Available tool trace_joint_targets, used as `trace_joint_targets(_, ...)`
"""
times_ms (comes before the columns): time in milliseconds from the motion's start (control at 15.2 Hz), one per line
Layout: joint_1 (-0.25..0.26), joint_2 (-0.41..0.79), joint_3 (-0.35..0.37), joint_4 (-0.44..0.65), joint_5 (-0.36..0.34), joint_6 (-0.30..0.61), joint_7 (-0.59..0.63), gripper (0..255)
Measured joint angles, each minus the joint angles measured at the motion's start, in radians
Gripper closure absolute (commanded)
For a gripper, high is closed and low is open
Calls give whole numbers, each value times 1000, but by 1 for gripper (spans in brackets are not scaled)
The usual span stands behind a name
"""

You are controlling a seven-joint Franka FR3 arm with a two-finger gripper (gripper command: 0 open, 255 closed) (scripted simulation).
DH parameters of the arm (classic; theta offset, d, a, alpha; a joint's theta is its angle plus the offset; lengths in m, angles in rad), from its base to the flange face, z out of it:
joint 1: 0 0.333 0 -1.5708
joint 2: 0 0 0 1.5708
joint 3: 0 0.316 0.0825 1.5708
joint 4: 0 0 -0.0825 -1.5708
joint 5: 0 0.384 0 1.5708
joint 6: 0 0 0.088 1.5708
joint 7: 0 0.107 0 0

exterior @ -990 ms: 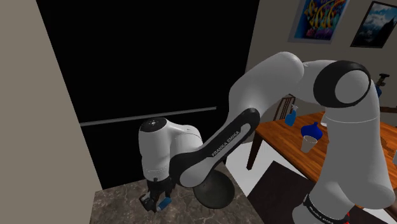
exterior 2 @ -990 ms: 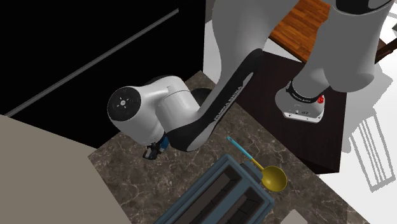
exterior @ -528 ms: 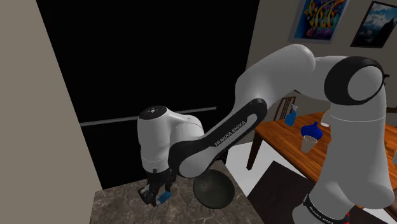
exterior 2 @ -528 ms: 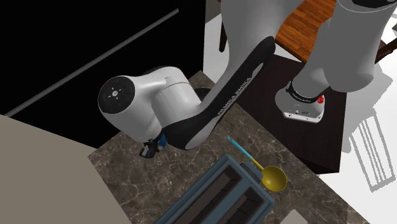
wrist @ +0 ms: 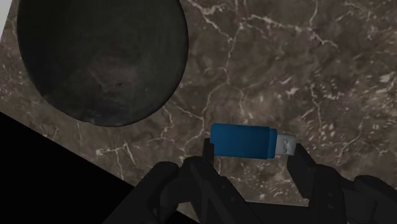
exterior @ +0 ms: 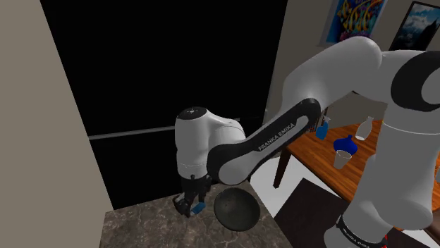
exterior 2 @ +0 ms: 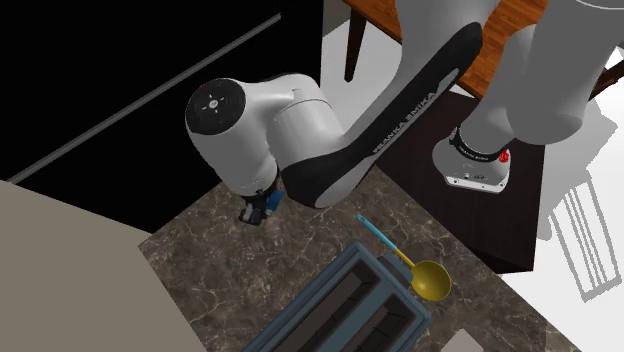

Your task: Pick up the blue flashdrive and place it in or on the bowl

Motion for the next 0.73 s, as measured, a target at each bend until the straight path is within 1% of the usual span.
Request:
trace_joint_targets(264, -54, -146, 0, -169, 91, 43, -102, 255)
trace_joint_targets(396, -69, -226, -6, -259, 142, 65, -157, 255)
trace_joint_targets(528, -84, -294, -26, -325, 186, 69, -222, 255)
trace_joint_targets(726, -90, -396, -59, -437, 244, 86, -308, 255)
